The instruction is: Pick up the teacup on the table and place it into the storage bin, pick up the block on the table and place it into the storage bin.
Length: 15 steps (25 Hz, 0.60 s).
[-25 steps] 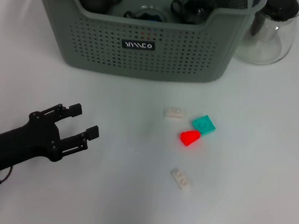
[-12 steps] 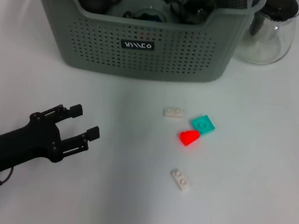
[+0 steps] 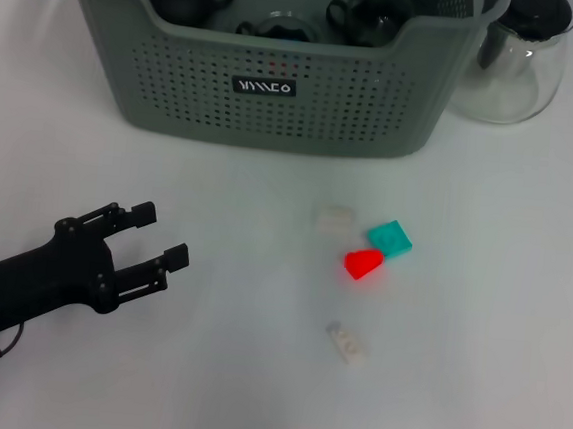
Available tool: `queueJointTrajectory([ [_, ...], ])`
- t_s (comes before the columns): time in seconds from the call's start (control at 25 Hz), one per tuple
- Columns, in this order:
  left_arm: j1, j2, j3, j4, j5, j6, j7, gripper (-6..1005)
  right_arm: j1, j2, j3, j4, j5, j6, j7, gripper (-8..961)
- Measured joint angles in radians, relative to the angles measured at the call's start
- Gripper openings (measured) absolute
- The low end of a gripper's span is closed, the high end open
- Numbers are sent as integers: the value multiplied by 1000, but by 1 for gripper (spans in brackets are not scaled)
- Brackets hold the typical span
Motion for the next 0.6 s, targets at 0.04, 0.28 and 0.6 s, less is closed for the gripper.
queueJointTrajectory([
  [0.04, 0, 0, 0, 0, 0, -1, 0, 761, -46, -1, 12, -84, 48, -52, -17, 446],
  [0.28, -3, 4, 0, 0, -2, -3, -1, 761, -282, -23, 82, -458, 229, -513, -129, 668],
  [0.6, -15, 8, 0, 4, 0, -4, -22, 761, -313, 7, -64, -461, -38, -761, -158, 728],
])
